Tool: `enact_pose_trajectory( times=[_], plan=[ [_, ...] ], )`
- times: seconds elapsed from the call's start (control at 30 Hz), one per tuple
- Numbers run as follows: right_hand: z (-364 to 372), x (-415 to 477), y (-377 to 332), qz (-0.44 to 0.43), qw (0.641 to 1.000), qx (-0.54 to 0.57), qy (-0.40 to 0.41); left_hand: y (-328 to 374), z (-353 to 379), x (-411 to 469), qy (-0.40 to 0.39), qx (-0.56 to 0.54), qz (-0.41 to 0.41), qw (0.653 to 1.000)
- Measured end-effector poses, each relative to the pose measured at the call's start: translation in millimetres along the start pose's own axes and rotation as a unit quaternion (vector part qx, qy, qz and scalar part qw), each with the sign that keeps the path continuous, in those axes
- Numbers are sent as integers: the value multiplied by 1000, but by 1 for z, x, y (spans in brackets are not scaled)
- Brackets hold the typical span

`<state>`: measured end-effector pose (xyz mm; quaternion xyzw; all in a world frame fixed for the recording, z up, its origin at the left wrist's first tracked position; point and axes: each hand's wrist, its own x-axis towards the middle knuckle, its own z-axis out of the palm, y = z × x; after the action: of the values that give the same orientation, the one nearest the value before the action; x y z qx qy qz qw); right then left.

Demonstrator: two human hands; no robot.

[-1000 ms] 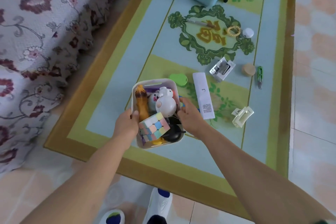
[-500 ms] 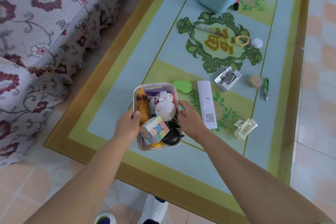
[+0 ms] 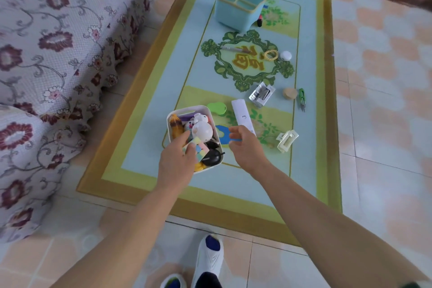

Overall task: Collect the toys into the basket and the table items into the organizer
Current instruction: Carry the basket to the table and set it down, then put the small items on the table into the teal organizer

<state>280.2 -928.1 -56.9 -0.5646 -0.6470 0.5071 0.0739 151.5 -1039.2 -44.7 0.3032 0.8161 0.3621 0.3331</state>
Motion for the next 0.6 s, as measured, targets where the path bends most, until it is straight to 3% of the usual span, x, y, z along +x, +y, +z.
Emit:
enact_pose_trajectory(
  times=[0.33, 0.47, 0.6],
  plan=[
    [-78, -123, 33, 8, 993, 86, 79, 64, 35, -94, -100, 35, 131, 986],
    [-120, -145, 66, 18, 988, 114, 107, 90, 84, -114, -134, 37, 171, 975],
    [-167, -151, 116, 29, 982, 157, 105, 109, 151, -133, -158, 45, 161, 973]
  ],
)
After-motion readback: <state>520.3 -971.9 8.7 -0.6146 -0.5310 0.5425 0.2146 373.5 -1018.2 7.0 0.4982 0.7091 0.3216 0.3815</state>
